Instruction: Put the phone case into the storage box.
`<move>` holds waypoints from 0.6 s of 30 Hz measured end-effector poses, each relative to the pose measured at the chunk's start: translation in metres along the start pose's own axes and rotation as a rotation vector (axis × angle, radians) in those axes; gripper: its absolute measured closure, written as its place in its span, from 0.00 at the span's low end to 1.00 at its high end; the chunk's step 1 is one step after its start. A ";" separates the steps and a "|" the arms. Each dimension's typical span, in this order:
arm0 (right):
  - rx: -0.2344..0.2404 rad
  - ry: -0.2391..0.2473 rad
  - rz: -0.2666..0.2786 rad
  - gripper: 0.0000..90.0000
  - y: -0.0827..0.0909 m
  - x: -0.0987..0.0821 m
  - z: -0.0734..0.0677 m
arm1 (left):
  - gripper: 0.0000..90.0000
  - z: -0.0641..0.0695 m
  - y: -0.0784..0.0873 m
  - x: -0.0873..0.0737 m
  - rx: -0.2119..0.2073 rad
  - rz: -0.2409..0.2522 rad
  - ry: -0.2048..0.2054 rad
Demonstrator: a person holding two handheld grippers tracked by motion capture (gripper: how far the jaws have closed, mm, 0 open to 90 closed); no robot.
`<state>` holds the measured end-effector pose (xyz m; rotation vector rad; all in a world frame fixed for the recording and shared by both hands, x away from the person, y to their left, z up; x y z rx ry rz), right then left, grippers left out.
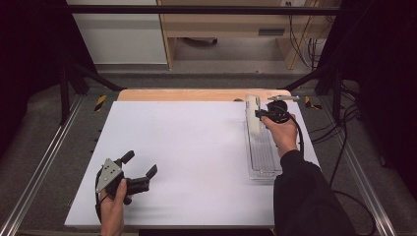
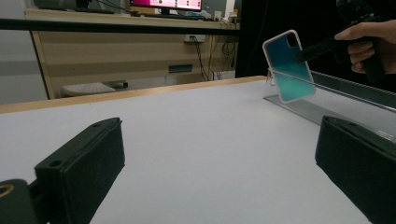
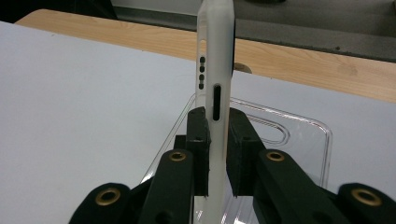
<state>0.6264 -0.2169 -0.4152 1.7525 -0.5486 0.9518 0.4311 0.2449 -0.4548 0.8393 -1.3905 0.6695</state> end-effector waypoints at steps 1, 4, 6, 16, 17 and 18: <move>-0.002 0.000 0.000 0.90 0.000 0.000 0.000 | 0.01 0.000 0.000 0.000 0.000 0.000 0.000; -0.011 -0.008 -0.003 0.90 0.000 0.000 0.001 | 0.01 0.000 0.000 0.000 -0.001 -0.004 -0.003; -0.014 -0.009 -0.005 0.90 -0.001 0.000 0.002 | 0.01 0.000 0.000 0.000 -0.001 -0.006 -0.006; -0.029 -0.025 -0.011 0.90 -0.002 0.000 0.004 | 0.01 0.001 0.000 0.000 0.002 -0.001 -0.006; -0.032 -0.026 -0.018 0.90 -0.002 0.000 0.004 | 0.01 0.001 0.000 0.000 0.002 -0.002 -0.007; -0.034 -0.028 -0.019 0.90 -0.001 0.000 0.003 | 0.01 0.001 0.000 0.000 0.001 -0.003 -0.007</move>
Point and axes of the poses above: each handheld gripper's, and its own axes: y roughly backward along the jaws, x roughly out of its top, z roughly to its right, the point moved 2 cm from there along -y, roughly forward along the jaws, and after that the axes turned 4 degrees about -y, right-handed, at the moved point
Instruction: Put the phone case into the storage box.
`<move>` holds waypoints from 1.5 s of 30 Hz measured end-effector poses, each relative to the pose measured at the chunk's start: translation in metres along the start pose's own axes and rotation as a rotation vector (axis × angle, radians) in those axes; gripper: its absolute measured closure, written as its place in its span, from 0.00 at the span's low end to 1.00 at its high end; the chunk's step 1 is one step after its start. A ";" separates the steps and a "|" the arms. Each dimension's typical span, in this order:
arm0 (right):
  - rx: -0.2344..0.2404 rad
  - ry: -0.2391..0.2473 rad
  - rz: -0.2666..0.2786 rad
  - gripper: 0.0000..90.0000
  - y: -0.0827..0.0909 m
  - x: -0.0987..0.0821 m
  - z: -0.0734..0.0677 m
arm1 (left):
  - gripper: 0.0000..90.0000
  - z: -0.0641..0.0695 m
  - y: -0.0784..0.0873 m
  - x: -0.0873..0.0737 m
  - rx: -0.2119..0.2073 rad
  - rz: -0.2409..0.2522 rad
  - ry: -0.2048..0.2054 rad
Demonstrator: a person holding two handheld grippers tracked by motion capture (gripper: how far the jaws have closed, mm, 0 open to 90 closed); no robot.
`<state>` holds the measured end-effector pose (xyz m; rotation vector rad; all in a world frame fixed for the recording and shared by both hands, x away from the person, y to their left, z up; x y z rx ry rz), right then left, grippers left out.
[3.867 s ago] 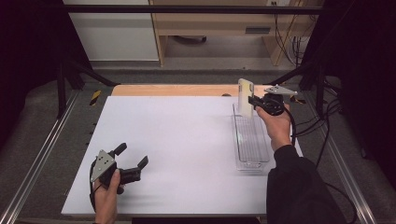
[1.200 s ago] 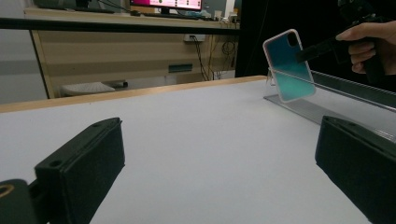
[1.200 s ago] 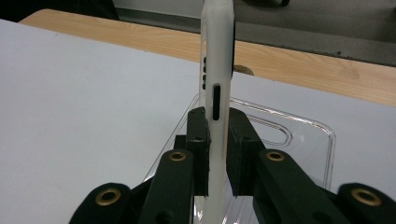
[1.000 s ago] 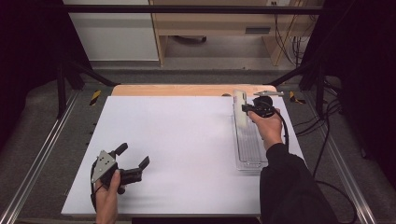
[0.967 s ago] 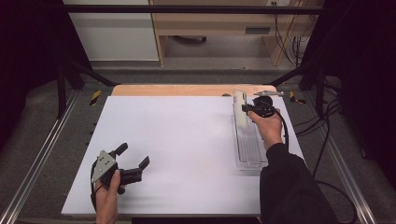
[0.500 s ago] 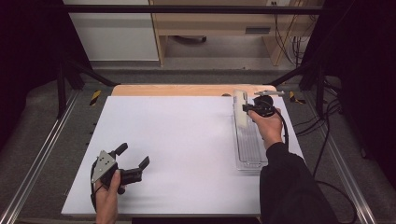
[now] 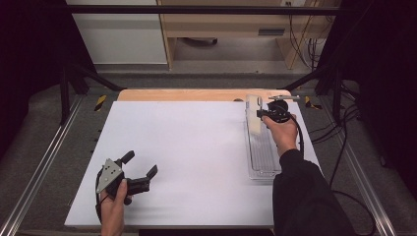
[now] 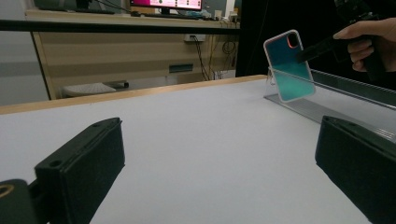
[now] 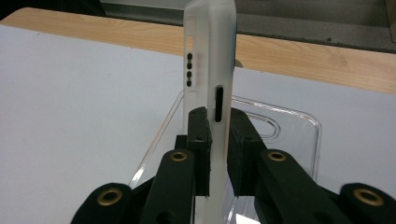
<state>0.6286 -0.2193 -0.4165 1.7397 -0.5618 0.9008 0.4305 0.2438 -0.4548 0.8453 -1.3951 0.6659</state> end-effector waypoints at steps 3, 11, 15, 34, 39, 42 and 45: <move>-0.013 0.016 -0.001 0.90 0.000 0.002 -0.004 | 0.01 0.000 0.000 0.000 -0.001 -0.003 -0.003; -0.029 0.007 -0.013 0.90 -0.001 0.005 -0.002 | 0.01 0.000 0.000 0.000 0.000 0.000 0.000; -0.032 0.001 -0.022 0.89 -0.002 0.007 -0.001 | 0.01 -0.001 0.000 0.000 0.005 -0.002 0.001; -0.053 0.014 -0.056 0.87 -0.008 0.013 -0.003 | 0.01 -0.001 0.000 0.000 0.005 -0.001 0.000; -0.059 0.020 -0.055 0.85 -0.007 0.015 -0.002 | 0.01 -0.001 0.001 0.000 0.005 0.000 0.001; -0.060 0.023 -0.053 0.82 -0.007 0.015 -0.003 | 0.01 -0.001 0.000 0.000 0.006 -0.001 0.001; -0.063 0.017 -0.053 0.78 -0.007 0.016 -0.002 | 0.01 -0.001 0.000 0.000 0.005 -0.001 0.001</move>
Point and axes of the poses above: each handheld gripper's, and its own axes: y roughly backward along the jaws, x roughly out of its top, z roughly to its right, the point moved 2 cm from there along -y, roughly forward along the jaws, and after that the axes turned 4 degrees about -y, right-handed, at the moved point
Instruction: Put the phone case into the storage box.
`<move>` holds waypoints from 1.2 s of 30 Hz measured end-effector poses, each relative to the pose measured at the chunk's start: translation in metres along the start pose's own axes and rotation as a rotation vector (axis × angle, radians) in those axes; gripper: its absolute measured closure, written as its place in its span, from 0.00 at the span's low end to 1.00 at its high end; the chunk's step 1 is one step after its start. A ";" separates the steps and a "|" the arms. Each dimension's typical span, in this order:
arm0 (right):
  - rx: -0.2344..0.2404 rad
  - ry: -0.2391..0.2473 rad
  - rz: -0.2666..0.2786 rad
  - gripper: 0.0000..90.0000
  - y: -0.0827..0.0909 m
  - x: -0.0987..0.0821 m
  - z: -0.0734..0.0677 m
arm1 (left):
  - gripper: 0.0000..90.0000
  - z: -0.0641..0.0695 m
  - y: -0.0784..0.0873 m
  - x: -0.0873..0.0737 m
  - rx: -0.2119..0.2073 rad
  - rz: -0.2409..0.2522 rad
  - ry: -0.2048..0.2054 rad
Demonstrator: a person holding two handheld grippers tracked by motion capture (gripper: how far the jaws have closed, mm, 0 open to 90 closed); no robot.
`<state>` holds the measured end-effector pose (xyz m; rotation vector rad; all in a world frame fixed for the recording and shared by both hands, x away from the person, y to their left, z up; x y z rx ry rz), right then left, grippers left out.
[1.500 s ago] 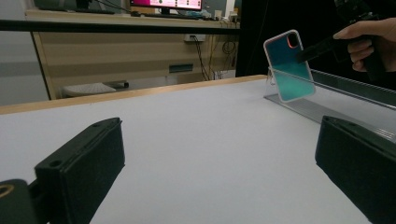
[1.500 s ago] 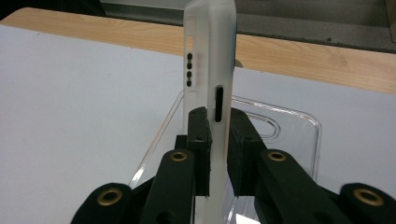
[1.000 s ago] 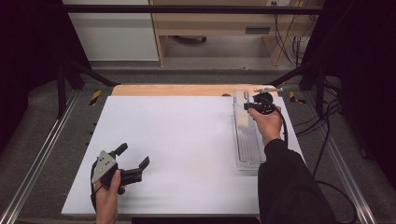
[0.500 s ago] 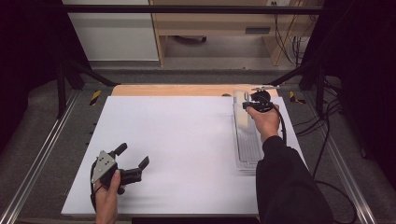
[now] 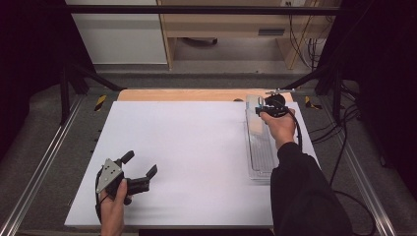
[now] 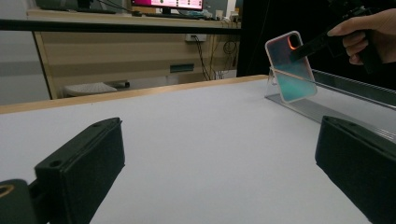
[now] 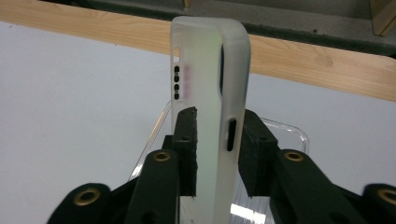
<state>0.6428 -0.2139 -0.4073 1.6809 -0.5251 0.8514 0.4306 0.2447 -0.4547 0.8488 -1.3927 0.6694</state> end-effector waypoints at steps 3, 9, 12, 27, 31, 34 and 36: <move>-0.005 -0.003 0.003 0.75 0.000 0.001 0.000 | 0.01 0.000 0.000 0.000 0.000 0.000 0.000; -0.019 0.007 0.012 0.62 0.002 0.003 0.001 | 0.01 0.001 0.000 0.000 -0.002 -0.004 -0.005; -0.031 0.007 0.005 0.57 0.002 0.004 0.002 | 0.01 0.002 -0.001 0.000 -0.005 -0.005 -0.007; -0.052 0.016 0.004 0.51 -0.005 0.005 0.007 | 0.01 -0.001 0.000 0.000 -0.001 -0.001 -0.002; -0.061 0.016 0.014 0.48 -0.007 0.005 0.008 | 0.01 0.000 0.000 0.000 0.000 -0.002 -0.004; -0.075 0.012 0.033 0.45 -0.006 0.006 0.010 | 0.01 0.001 0.000 0.001 -0.002 0.002 -0.005; -0.083 0.006 0.054 0.43 -0.004 0.008 0.011 | 0.01 0.001 0.000 0.001 -0.003 0.000 -0.007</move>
Point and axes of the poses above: each handheld gripper's, and its own axes: y roughly backward along the jaws, x roughly out of its top, z roughly to its right, the point moved 2 cm from there along -y, roughly forward along the jaws, and after that the axes turned 4 degrees about -y, right-handed, at the moved point
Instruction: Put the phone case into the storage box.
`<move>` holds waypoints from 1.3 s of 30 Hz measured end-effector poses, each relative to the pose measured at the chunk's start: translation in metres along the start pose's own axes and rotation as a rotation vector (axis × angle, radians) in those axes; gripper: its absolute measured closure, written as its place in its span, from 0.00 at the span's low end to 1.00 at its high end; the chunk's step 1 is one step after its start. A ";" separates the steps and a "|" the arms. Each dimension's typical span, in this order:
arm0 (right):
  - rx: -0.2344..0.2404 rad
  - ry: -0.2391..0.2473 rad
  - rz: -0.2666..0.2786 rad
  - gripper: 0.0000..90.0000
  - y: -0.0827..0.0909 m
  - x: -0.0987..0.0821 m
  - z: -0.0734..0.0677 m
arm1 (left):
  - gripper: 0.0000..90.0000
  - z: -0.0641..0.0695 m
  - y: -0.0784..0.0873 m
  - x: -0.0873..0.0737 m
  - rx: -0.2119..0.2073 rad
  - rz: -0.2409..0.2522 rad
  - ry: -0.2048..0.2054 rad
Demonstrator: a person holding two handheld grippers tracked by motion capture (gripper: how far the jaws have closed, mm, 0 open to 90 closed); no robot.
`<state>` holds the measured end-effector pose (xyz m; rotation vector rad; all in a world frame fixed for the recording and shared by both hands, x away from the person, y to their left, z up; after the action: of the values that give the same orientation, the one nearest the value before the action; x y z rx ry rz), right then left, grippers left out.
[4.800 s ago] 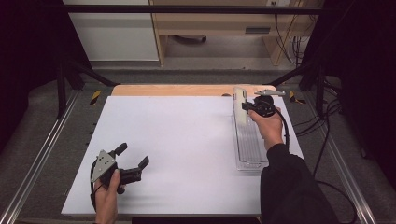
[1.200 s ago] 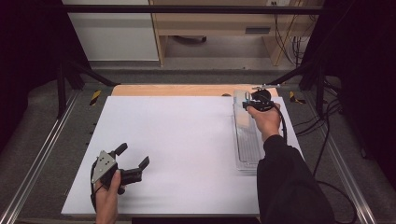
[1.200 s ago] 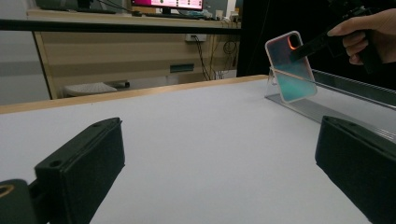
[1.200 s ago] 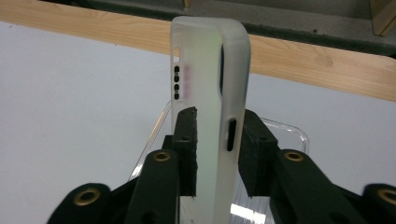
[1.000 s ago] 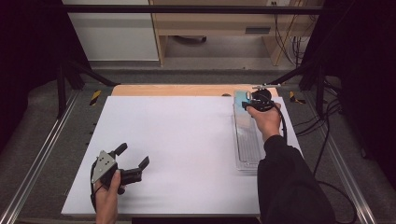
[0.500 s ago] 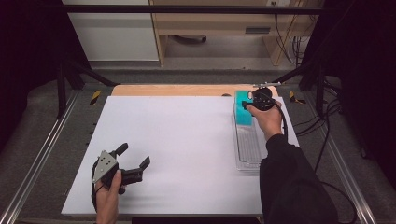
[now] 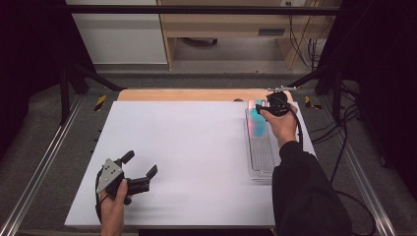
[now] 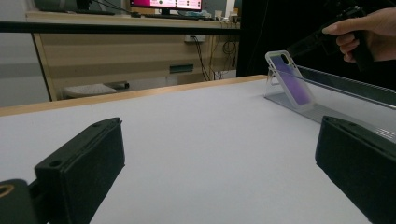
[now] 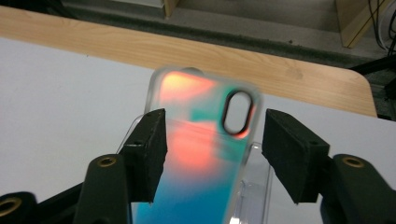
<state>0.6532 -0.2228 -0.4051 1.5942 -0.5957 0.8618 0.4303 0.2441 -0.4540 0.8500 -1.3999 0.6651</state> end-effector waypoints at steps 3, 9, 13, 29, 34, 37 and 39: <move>-0.006 -0.017 0.031 0.39 0.004 0.002 0.002 | 0.01 -0.001 0.001 0.000 0.004 0.002 0.004; -0.008 -0.036 0.077 0.26 0.015 0.007 0.003 | 0.01 -0.002 0.000 0.000 0.005 -0.005 -0.001; -0.012 -0.040 0.078 0.19 0.019 0.008 0.004 | 0.01 -0.002 0.000 0.000 0.006 -0.003 0.000; 0.033 -0.060 0.071 0.08 0.036 0.011 -0.005 | 0.01 -0.001 0.000 0.000 0.007 -0.004 -0.002; 0.069 -0.074 0.064 0.07 0.040 0.012 -0.010 | 0.01 -0.001 0.000 0.000 0.008 -0.004 0.001; 0.090 -0.086 0.065 0.07 0.044 0.013 -0.013 | 0.01 -0.001 0.000 0.000 0.009 -0.007 -0.001; 0.109 -0.097 0.067 0.07 0.046 0.014 -0.015 | 0.01 -0.001 0.000 0.000 0.008 -0.007 -0.001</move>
<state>0.6233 -0.2166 -0.3655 1.7310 -0.6840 0.8829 0.4310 0.2446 -0.4543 0.8611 -1.3954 0.6660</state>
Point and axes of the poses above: each handheld gripper's, and its own axes: y roughly backward along the jaws, x roughly out of its top, z roughly to its right, the point moved 2 cm from there along -y, roughly forward along the jaws, and after that the axes turned 4 degrees about -y, right-handed, at the moved point
